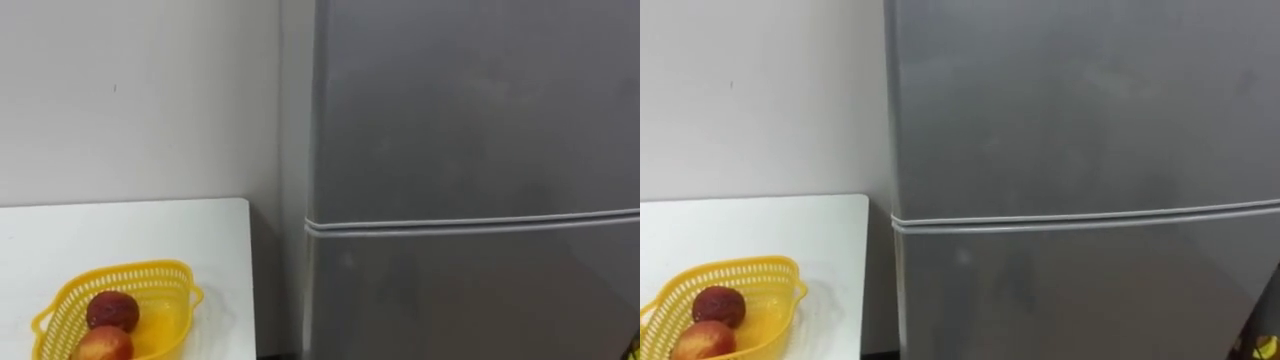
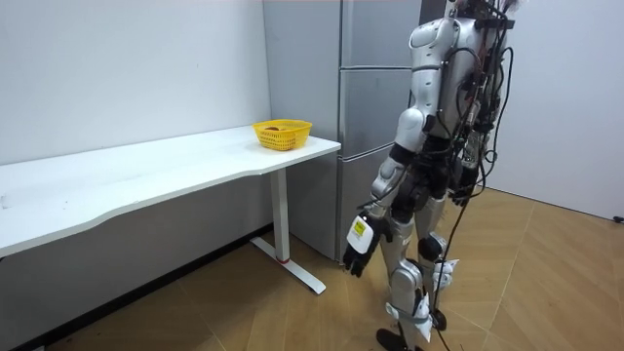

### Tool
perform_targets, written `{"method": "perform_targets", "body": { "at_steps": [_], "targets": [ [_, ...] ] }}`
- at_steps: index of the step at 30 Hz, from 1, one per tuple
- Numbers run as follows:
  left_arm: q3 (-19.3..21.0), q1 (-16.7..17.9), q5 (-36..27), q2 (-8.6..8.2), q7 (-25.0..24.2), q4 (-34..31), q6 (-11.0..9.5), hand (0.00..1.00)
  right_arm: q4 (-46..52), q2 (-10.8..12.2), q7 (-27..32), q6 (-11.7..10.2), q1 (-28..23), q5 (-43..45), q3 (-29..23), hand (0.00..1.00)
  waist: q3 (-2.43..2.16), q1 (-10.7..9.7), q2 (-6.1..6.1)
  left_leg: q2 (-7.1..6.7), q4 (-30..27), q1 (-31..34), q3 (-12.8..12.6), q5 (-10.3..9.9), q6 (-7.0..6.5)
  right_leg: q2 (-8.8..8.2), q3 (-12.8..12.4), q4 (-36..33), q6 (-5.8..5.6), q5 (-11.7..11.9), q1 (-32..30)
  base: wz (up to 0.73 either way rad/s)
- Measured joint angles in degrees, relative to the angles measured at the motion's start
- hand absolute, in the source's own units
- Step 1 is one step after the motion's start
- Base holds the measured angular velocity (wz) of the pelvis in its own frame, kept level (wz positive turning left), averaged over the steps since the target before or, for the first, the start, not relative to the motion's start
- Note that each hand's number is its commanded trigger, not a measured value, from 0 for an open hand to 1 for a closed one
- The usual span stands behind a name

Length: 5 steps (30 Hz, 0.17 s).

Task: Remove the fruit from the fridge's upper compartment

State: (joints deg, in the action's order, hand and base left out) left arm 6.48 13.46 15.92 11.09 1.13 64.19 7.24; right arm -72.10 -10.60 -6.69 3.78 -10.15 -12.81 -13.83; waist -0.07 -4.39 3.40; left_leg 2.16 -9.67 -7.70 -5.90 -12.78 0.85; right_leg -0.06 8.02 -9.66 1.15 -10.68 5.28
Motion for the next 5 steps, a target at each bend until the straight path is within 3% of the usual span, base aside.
{"method": "perform_targets", "body": {
  "at_steps": [5],
  "targets": [
    [0.01, 1.43, 1.34, -1.51, -0.73, 0.54, 0.86, 0.00, -2.30, 0.74, 0.43, 0.05, 1.18, 10.45, 2.12, 0.00, -0.05, 0.33, -1.04, 0.02, 0.00, -0.21, 0.07, 0.00, 0.00, 0.01, 0.03, 0.05, 0.02, -0.02, 0.36, 0.00]
  ]
}}
